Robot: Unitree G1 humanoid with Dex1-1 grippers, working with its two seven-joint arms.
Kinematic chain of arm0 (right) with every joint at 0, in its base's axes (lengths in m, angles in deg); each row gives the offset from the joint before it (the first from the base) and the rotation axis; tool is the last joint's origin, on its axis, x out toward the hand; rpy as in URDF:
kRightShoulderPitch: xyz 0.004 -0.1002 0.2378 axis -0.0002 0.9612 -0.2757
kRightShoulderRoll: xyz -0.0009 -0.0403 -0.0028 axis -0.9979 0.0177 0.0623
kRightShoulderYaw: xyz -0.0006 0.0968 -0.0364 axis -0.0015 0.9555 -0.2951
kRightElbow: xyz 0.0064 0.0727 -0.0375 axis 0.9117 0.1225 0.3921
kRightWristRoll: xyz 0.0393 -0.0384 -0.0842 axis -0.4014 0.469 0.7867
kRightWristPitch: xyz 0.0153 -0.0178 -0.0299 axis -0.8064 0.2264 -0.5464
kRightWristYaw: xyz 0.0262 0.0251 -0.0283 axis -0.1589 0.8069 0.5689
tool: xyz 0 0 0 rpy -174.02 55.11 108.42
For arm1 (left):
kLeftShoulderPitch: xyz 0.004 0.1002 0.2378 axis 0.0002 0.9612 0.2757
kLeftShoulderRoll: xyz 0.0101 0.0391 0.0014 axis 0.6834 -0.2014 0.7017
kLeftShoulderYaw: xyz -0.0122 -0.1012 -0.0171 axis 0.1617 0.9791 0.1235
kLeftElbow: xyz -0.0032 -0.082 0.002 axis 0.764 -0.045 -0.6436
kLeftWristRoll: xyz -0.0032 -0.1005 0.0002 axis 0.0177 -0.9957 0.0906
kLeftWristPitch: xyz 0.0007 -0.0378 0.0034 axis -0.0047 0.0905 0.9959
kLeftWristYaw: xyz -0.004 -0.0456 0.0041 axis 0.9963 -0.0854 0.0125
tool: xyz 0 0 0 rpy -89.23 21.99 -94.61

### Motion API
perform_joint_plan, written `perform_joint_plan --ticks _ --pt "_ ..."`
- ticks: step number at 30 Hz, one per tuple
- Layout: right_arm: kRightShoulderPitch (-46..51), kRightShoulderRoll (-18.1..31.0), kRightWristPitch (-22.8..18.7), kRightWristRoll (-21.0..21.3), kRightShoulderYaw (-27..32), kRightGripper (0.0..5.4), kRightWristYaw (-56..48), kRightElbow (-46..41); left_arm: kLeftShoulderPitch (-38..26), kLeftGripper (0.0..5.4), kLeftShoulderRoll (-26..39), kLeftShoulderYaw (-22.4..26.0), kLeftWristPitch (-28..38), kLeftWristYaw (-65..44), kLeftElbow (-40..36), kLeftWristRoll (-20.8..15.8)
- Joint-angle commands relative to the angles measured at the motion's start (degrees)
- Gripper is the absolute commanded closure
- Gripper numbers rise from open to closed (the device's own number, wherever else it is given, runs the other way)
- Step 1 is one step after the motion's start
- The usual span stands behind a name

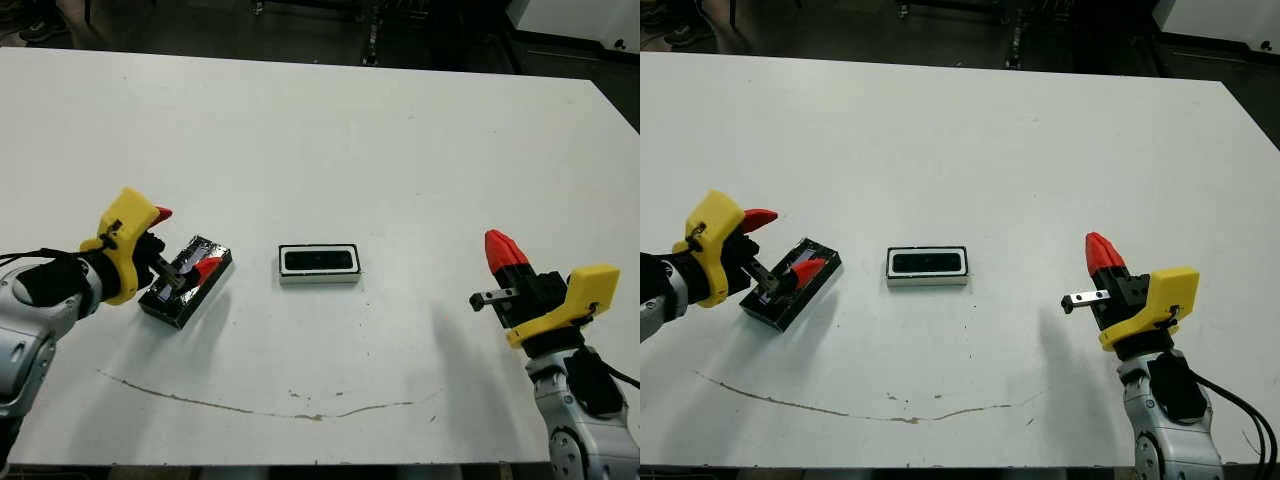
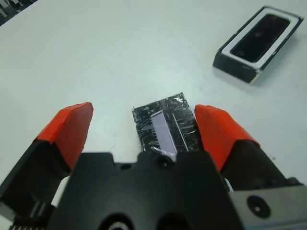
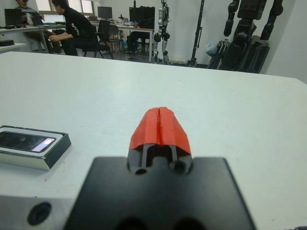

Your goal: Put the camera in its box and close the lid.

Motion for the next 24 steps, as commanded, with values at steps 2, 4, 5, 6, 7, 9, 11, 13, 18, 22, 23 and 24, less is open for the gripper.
perform_joint_plan --ticks 2,4,5,6,7,9,11,13,18,22,23,24 --pt "0.6 1.0 1.0 0.7 -0.1 5.39 0.0 0.7 -0.9 0.0 -1.0 0.9 -5.3 0.2 0.0 -2.8" --pt "0.6 1.0 1.3 0.7 -0.2 5.39 -0.2 0.9 -0.5 0.0 0.0 -0.6 -4.3 0.6 -0.7 -1.1" --pt "0.6 1.0 1.2 0.6 -0.2 5.39 -0.2 0.9 -0.4 0.0 0.6 -1.4 -3.5 0.8 -1.0 0.1" --pt "0.7 1.0 1.1 0.6 -0.3 5.39 -0.1 0.8 -0.2 0.0 0.9 -1.9 -2.9 0.8 -1.1 0.9" --pt "0.8 1.0 1.0 0.6 -0.3 5.39 0.0 0.7 -0.3 0.0 0.7 -1.7 -3.1 0.8 -1.0 0.7" --pt "0.9 1.0 0.9 0.5 -0.3 5.39 0.1 0.5 -0.4 0.0 0.4 -1.7 -3.3 0.4 -0.7 0.6" --pt "1.0 1.1 0.7 0.6 -0.4 5.39 0.2 0.4 -0.6 0.0 0.1 -1.6 -4.0 0.3 -0.5 0.2" --pt "1.0 1.1 0.8 0.3 -0.3 5.39 0.1 0.5 -0.6 0.0 -0.8 -0.5 -5.6 0.2 -0.1 -1.6" --pt "1.1 1.0 0.9 -0.1 -0.2 5.39 -0.1 0.5 -0.6 0.0 0.0 -1.5 -7.1 0.9 -0.4 -1.4" --pt "1.2 1.1 0.5 -0.5 -0.2 5.39 0.0 0.2 -0.2 0.0 2.8 -5.3 -2.5 1.1 -1.3 4.4" --pt "1.2 1.0 0.4 -0.6 -0.2 5.39 0.1 0.2 -0.2 0.0 2.8 -5.4 -2.4 0.8 -1.2 4.7" --pt "1.2 1.0 0.4 -0.6 -0.2 5.39 0.1 0.2 -0.3 0.0 2.9 -5.7 -2.0 0.5 -0.9 5.1"
